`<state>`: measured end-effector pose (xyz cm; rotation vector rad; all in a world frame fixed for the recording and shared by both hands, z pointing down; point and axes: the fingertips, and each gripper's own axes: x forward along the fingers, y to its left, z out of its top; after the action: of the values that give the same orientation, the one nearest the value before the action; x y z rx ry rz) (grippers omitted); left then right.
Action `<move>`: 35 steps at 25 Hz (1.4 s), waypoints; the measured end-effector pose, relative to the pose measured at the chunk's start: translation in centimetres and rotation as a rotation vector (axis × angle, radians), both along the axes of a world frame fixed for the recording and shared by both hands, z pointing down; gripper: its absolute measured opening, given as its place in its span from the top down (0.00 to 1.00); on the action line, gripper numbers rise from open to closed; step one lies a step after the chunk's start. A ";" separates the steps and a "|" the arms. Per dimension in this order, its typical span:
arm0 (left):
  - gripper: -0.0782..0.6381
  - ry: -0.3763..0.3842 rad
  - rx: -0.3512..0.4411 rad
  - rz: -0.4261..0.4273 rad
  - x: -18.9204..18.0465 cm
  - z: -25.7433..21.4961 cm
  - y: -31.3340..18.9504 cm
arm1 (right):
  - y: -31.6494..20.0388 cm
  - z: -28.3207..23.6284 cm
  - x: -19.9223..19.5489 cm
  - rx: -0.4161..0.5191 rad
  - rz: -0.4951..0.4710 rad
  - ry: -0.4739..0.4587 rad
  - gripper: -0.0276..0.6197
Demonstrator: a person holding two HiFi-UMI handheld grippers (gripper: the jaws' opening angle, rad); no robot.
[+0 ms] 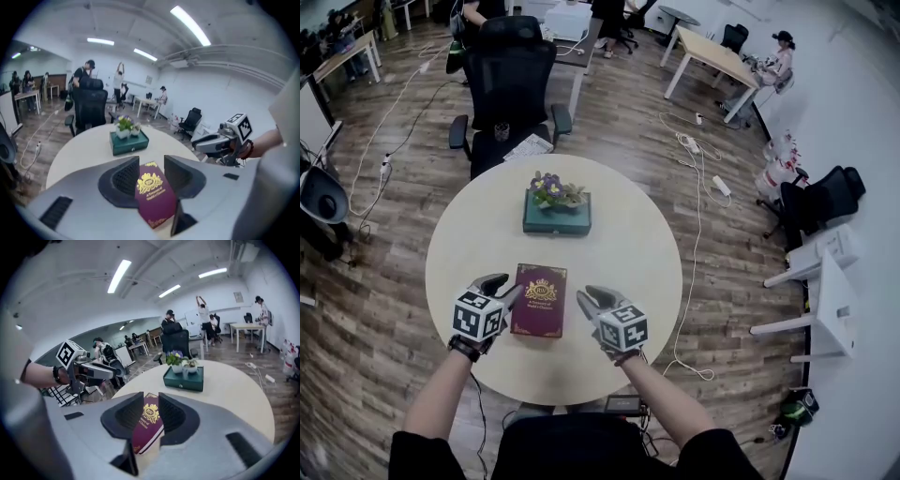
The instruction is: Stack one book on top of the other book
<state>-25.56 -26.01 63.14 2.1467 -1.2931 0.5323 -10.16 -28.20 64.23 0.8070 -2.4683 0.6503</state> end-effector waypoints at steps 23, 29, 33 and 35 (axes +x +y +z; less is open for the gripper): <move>0.88 0.033 0.757 -0.249 7.3 -22.2 16.3 | 15.4 -20.9 3.5 0.526 -0.082 -0.378 0.95; 0.88 0.030 0.771 -0.284 7.2 -22.6 17.2 | 16.2 -20.9 3.1 0.526 -0.089 -0.408 0.95; 0.88 0.023 0.773 -0.293 7.1 -22.4 17.6 | 16.4 -20.5 2.9 0.527 -0.091 -0.394 0.95; 0.88 0.028 0.778 -0.298 7.2 -22.5 17.7 | 16.6 -20.4 2.9 0.526 -0.088 -0.385 0.95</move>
<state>-18.38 -8.31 40.62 2.4441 -1.9872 -0.1671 -7.28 -11.61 43.84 0.8051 -3.0704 0.1198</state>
